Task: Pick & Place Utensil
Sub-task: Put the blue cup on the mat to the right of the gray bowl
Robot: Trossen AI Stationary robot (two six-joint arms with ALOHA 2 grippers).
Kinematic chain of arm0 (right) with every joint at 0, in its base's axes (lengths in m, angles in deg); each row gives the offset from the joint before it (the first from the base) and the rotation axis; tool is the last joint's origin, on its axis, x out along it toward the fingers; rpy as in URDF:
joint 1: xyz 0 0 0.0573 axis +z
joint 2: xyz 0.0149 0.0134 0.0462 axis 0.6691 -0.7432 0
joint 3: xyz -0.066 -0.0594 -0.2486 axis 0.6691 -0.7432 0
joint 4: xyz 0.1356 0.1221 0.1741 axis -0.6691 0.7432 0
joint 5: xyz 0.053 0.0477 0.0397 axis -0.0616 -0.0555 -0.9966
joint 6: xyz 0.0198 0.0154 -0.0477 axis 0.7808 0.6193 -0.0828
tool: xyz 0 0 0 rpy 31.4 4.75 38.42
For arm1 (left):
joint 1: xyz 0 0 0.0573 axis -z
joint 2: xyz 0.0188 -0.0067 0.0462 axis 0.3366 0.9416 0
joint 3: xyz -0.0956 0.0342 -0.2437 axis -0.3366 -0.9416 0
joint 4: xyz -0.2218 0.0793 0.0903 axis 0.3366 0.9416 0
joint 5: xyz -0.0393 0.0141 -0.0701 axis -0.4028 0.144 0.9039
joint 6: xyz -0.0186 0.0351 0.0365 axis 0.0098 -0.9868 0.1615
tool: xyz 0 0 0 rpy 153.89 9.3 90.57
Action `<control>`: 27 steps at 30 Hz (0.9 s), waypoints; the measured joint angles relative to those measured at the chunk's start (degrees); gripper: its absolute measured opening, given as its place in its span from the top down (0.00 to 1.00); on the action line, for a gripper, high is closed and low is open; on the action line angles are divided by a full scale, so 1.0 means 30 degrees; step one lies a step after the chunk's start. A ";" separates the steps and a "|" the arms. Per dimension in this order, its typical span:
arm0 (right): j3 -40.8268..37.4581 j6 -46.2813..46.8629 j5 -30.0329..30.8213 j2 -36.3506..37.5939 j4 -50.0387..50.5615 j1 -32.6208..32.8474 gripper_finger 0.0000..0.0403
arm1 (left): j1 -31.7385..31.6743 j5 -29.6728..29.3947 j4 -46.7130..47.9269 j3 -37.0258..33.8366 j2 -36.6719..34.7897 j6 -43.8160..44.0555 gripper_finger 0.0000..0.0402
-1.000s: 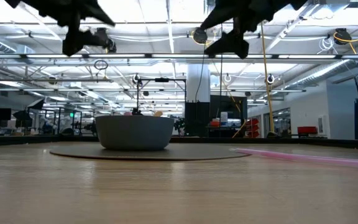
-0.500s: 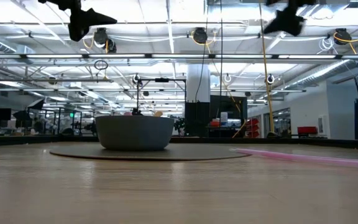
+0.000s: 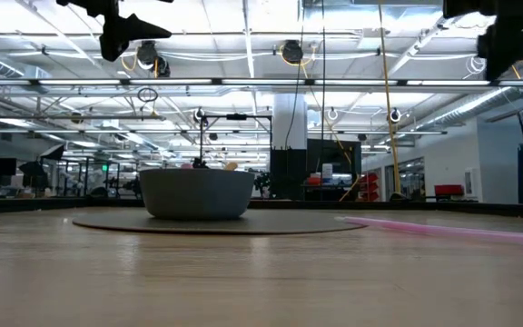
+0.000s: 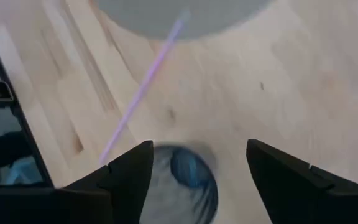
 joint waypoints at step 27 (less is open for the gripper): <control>-0.0058 0.1908 -0.2487 -0.2830 0.2614 0.0698 0.36 | -0.0044 -0.0189 0.0168 0.0000 0.0007 -0.0160 0.39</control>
